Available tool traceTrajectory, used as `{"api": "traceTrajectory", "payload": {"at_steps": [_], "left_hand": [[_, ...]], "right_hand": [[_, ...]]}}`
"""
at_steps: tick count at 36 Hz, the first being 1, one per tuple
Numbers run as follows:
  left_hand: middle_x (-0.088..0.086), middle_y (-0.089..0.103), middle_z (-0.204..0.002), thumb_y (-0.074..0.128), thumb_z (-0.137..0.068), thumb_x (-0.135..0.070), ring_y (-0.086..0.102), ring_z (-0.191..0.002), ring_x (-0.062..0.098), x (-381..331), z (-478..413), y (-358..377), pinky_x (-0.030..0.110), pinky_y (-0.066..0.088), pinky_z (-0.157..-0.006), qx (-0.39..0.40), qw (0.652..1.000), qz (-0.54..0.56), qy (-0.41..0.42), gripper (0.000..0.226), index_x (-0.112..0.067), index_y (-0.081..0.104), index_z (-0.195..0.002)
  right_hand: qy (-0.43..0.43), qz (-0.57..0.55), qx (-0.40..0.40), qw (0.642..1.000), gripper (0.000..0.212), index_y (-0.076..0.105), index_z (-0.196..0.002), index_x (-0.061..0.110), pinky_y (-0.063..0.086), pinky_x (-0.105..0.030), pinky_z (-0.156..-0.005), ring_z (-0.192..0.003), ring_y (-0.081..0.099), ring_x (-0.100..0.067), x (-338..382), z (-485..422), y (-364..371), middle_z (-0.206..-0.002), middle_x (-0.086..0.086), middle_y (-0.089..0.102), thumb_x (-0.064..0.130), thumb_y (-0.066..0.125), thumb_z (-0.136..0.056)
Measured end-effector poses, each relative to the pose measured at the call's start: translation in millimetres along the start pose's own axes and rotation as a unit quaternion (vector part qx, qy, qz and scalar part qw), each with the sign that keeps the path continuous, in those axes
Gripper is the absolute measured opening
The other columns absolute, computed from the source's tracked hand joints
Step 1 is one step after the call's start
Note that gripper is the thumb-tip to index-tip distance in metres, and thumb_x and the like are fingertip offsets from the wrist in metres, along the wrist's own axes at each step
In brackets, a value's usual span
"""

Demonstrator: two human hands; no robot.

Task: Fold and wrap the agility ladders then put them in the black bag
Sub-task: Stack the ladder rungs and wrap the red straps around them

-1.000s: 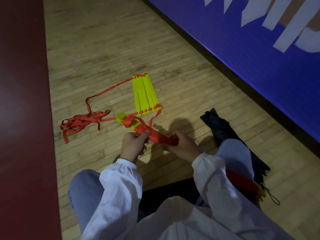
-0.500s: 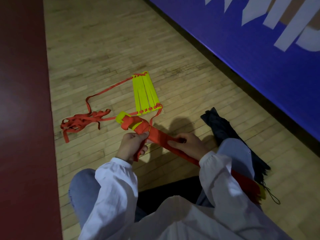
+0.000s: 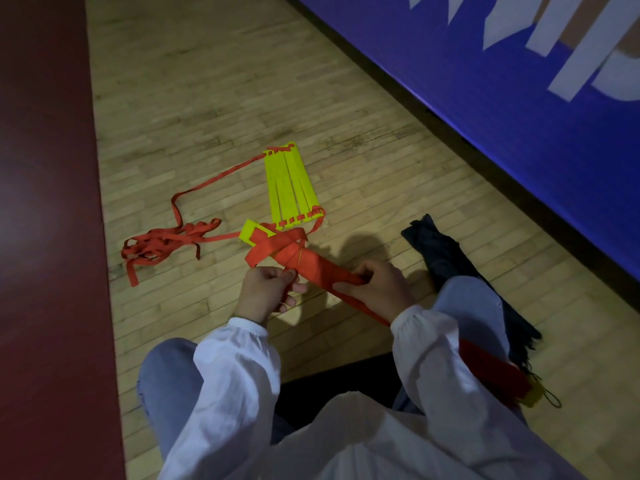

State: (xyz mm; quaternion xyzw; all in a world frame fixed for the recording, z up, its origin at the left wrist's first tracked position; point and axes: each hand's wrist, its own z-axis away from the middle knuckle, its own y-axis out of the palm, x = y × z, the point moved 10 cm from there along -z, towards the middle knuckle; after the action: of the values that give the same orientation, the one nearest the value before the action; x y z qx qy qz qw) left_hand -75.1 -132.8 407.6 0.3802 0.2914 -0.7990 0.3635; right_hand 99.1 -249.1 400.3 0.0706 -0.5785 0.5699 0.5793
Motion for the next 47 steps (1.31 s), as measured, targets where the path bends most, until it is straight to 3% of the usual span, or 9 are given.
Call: {"api": "traceTrajectory", "payload": {"at_steps": [9, 12, 16, 21, 27, 31, 36, 42, 47], "left_hand": [[-0.003, 0.064, -0.048, 0.054, -0.096, -0.013, 0.049, -0.034, 0.005, -4.2, -3.9, -2.2, 0.014, 0.033, -0.033, -0.031, 0.998, -0.039, 0.048, 0.030, -0.007, 0.060, -0.068], [0.004, 0.064, -0.058, 0.054, -0.096, -0.030, 0.053, -0.051, 0.013, -10.3, -2.4, -3.7, 0.021, 0.039, -0.047, -0.051, 0.994, -0.063, 0.078, 0.039, -0.011, 0.062, -0.064], [0.005, 0.064, -0.075, 0.032, -0.098, -0.053, 0.058, -0.072, 0.020, -7.4, -3.9, -2.8, 0.030, 0.043, -0.066, -0.058, 0.996, -0.042, 0.059, 0.058, -0.014, 0.063, -0.069], [0.004, 0.064, -0.093, 0.048, -0.099, -0.029, 0.057, -0.096, 0.022, 2.7, -8.1, 0.5, 0.037, 0.048, -0.078, -0.042, 0.996, 0.051, 0.060, 0.032, -0.016, 0.063, -0.073], [0.006, 0.060, -0.051, 0.074, -0.082, -0.015, 0.060, -0.058, 0.024, 6.0, -10.7, -2.8, 0.039, 0.054, -0.075, -0.094, 0.985, 0.139, 0.048, 0.039, -0.012, 0.051, -0.050], [0.014, 0.063, -0.065, 0.078, -0.077, -0.014, 0.065, -0.065, 0.026, 7.1, -17.1, 3.8, 0.040, 0.055, -0.074, -0.093, 0.986, 0.138, 0.029, 0.038, -0.013, 0.053, -0.049], [0.009, 0.053, -0.058, 0.076, -0.079, -0.008, 0.058, -0.048, 0.016, -2.7, -23.0, 23.6, 0.025, 0.054, -0.051, -0.087, 0.990, 0.103, 0.038, 0.038, -0.007, 0.046, -0.055], [0.009, 0.050, -0.059, 0.077, -0.079, -0.013, 0.054, -0.038, 0.014, -21.8, -32.0, 47.7, 0.032, 0.051, -0.054, -0.074, 0.995, 0.039, 0.060, 0.042, -0.009, 0.046, -0.052], [0.016, 0.050, -0.063, 0.070, -0.081, -0.038, 0.059, -0.062, 0.039, -47.5, -37.5, 77.6, 0.049, 0.058, -0.065, -0.057, 0.994, -0.012, 0.094, 0.047, -0.014, 0.043, -0.050]], "right_hand": [[-0.053, 0.013, 0.032, 0.998, 0.033, 0.056, -0.071, 0.020, 0.050, -0.036, -0.072, -0.073, 0.061, -0.014, 14.0, 3.2, 8.5, -0.070, 0.007, 0.061, 0.037, 0.083, -0.068], [-0.066, 0.005, 0.048, 0.997, 0.033, 0.050, -0.068, 0.024, 0.049, -0.036, -0.072, -0.076, 0.060, -0.015, 17.5, 4.6, 10.6, -0.073, 0.007, 0.060, 0.033, 0.081, -0.073], [-0.075, 0.005, 0.046, 0.996, 0.036, 0.046, -0.067, 0.023, 0.048, -0.037, -0.073, -0.080, 0.062, -0.022, 17.1, 3.7, 10.3, -0.074, 0.006, 0.059, 0.031, 0.081, -0.074], [-0.080, -0.013, 0.048, 0.996, 0.034, 0.049, -0.071, 0.017, 0.047, -0.036, -0.070, -0.077, 0.060, -0.020, 16.6, 1.1, 7.5, -0.075, 0.001, 0.061, 0.029, 0.081, -0.073], [-0.081, -0.019, 0.076, 0.994, 0.037, 0.046, -0.070, 0.019, 0.039, -0.030, -0.064, -0.068, 0.052, -0.015, 13.8, 0.4, 17.3, -0.070, 0.003, 0.055, 0.034, 0.080, -0.074], [-0.031, -0.003, 0.093, 0.995, 0.050, 0.053, -0.078, 0.013, 0.040, -0.031, -0.065, -0.069, 0.056, -0.018, 7.6, -1.8, 16.0, -0.074, -0.003, 0.057, 0.063, 0.061, -0.082], [-0.005, -0.037, 0.126, 0.991, 0.071, 0.058, -0.117, 0.014, 0.055, -0.043, -0.083, -0.093, 0.066, -0.031, 19.5, -14.8, 24.6, -0.103, -0.011, 0.068, 0.075, 0.039, -0.085], [0.025, -0.044, 0.093, 0.994, 0.077, 0.059, -0.120, 0.010, 0.055, -0.049, -0.085, -0.093, 0.067, -0.035, 5.2, -29.3, 11.3, -0.103, -0.016, 0.069, 0.076, 0.039, -0.085], [0.057, -0.069, 0.037, 0.995, 0.073, 0.068, -0.097, 0.007, 0.057, -0.048, -0.079, -0.078, 0.069, -0.034, -15.5, -34.0, -18.9, -0.088, -0.016, 0.071, 0.073, 0.039, -0.086]]}}
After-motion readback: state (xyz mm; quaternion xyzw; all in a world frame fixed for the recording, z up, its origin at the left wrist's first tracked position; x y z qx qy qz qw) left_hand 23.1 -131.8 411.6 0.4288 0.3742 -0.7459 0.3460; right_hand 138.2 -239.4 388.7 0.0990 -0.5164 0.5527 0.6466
